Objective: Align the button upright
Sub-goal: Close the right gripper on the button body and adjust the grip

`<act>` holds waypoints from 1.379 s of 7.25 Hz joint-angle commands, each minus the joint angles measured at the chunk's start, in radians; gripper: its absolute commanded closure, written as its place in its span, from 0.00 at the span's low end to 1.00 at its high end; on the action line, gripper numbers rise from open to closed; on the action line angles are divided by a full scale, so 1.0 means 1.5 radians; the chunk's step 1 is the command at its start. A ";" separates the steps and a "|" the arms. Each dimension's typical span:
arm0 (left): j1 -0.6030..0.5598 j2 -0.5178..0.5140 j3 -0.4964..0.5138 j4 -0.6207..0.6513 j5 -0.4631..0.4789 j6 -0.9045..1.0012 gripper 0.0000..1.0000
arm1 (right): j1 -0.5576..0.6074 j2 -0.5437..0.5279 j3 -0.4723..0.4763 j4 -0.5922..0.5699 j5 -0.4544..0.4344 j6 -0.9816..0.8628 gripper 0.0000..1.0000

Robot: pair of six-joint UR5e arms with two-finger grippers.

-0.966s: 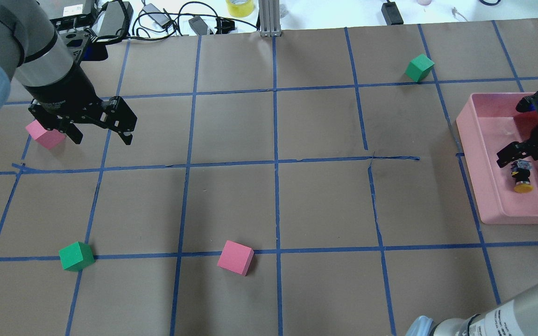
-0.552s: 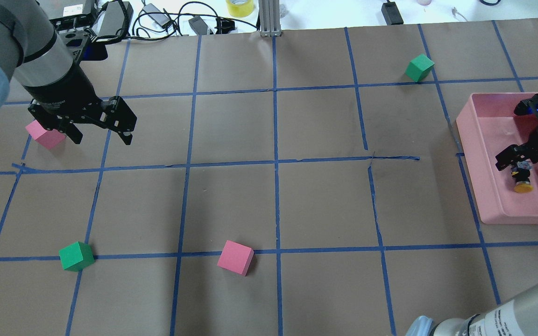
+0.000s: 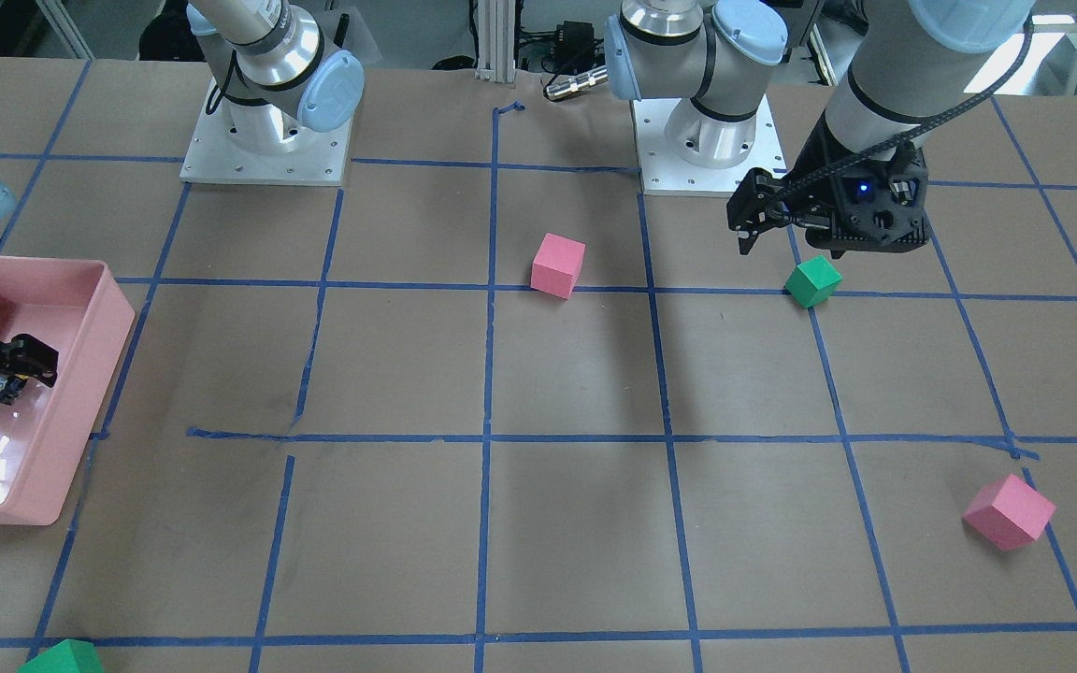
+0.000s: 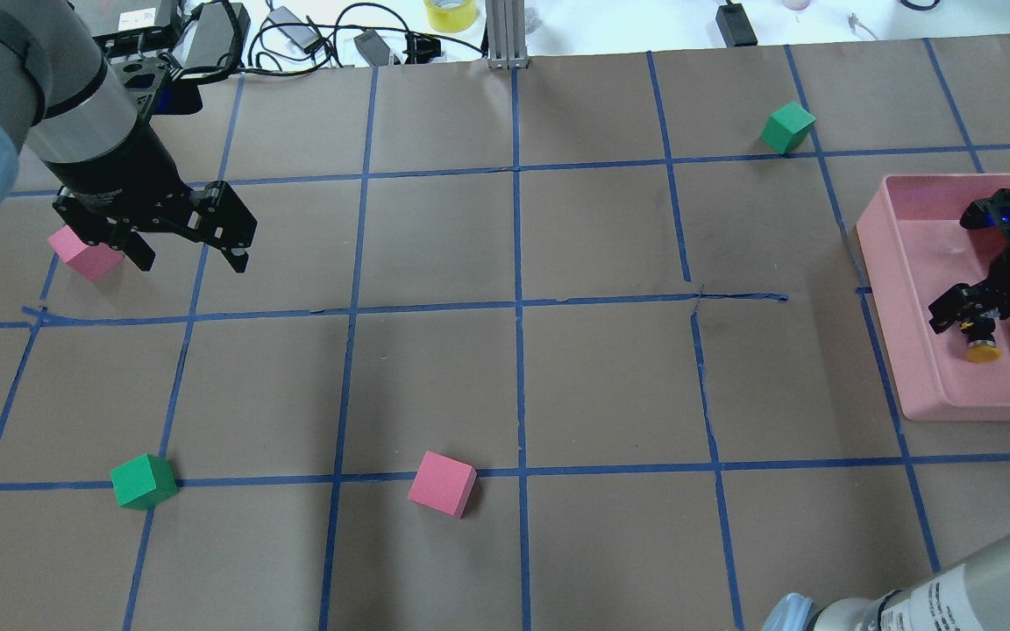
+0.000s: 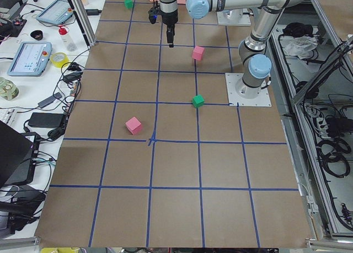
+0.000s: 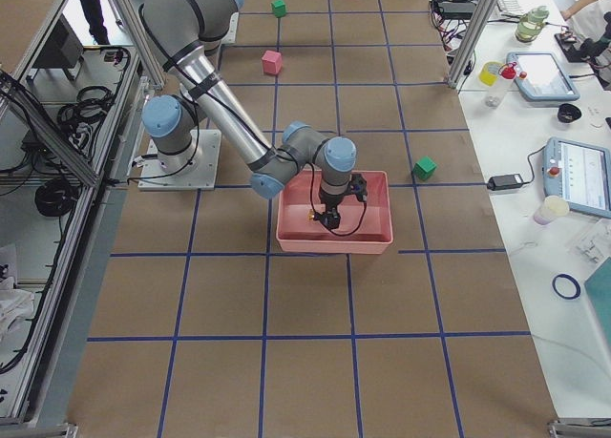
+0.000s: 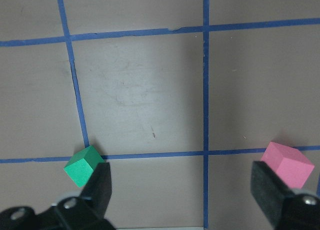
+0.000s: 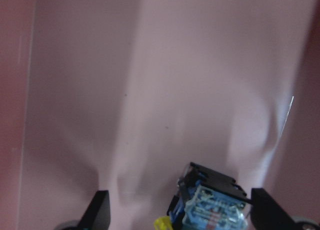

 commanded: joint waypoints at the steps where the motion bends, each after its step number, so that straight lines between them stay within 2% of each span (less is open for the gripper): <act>1: 0.000 0.000 0.000 -0.001 0.001 0.000 0.00 | 0.000 -0.001 0.002 0.004 0.000 -0.001 0.00; 2: 0.000 0.000 -0.002 -0.004 0.001 0.001 0.00 | 0.000 -0.004 0.001 0.002 0.000 -0.001 0.20; 3: 0.000 -0.001 -0.004 -0.001 0.001 0.000 0.00 | 0.000 -0.004 0.000 0.000 -0.003 -0.003 0.55; 4: -0.001 -0.001 -0.004 -0.001 0.001 0.000 0.00 | 0.000 -0.004 0.000 0.003 -0.016 -0.003 0.83; 5: -0.001 -0.002 -0.005 -0.001 0.000 -0.007 0.00 | 0.000 -0.005 -0.001 0.005 -0.017 -0.003 0.97; 6: -0.001 -0.002 -0.005 -0.001 0.001 -0.001 0.00 | 0.000 -0.006 -0.006 0.005 -0.017 -0.003 1.00; 9: -0.002 -0.002 -0.005 -0.001 0.000 -0.001 0.00 | 0.000 -0.012 -0.020 0.006 -0.016 -0.003 1.00; 10: -0.003 -0.002 -0.004 0.000 -0.004 -0.001 0.00 | 0.003 -0.021 -0.042 0.026 -0.017 -0.004 1.00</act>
